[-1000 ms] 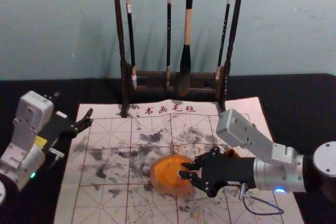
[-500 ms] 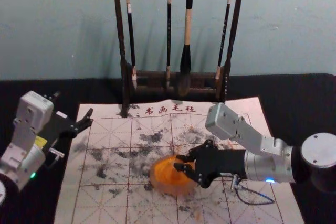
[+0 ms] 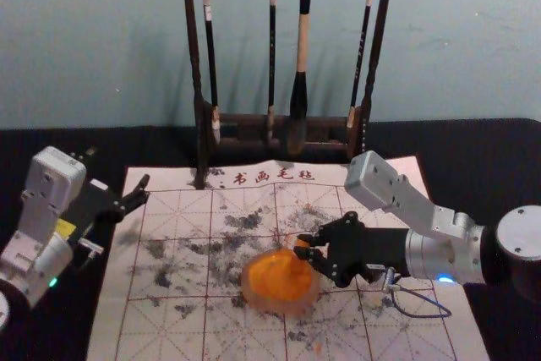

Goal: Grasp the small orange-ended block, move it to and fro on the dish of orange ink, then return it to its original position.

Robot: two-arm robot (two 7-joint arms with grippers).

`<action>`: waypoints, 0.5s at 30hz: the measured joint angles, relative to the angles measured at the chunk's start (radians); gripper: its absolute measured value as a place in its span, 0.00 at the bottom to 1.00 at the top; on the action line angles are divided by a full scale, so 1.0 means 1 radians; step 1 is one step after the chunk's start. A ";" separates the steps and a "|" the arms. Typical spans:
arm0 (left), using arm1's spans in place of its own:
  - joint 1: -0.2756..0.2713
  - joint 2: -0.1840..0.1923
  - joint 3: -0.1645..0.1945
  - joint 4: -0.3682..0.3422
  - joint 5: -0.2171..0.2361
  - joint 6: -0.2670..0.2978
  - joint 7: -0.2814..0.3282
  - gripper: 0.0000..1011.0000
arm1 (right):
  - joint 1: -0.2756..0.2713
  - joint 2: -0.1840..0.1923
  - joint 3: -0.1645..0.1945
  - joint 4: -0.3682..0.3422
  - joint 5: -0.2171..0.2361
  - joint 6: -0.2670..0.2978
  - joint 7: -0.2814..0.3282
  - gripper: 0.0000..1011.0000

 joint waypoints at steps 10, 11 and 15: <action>0.000 0.000 0.000 0.000 0.000 0.000 0.000 0.99 | -0.040 0.035 0.013 -0.053 0.028 0.003 0.013 0.09; 0.000 0.000 0.000 0.000 0.000 0.000 0.000 0.99 | -0.043 0.038 0.013 -0.058 0.031 0.003 0.015 0.09; 0.000 0.000 0.000 0.000 0.000 0.000 0.000 0.99 | -0.056 0.049 0.009 -0.082 0.039 0.004 0.023 0.09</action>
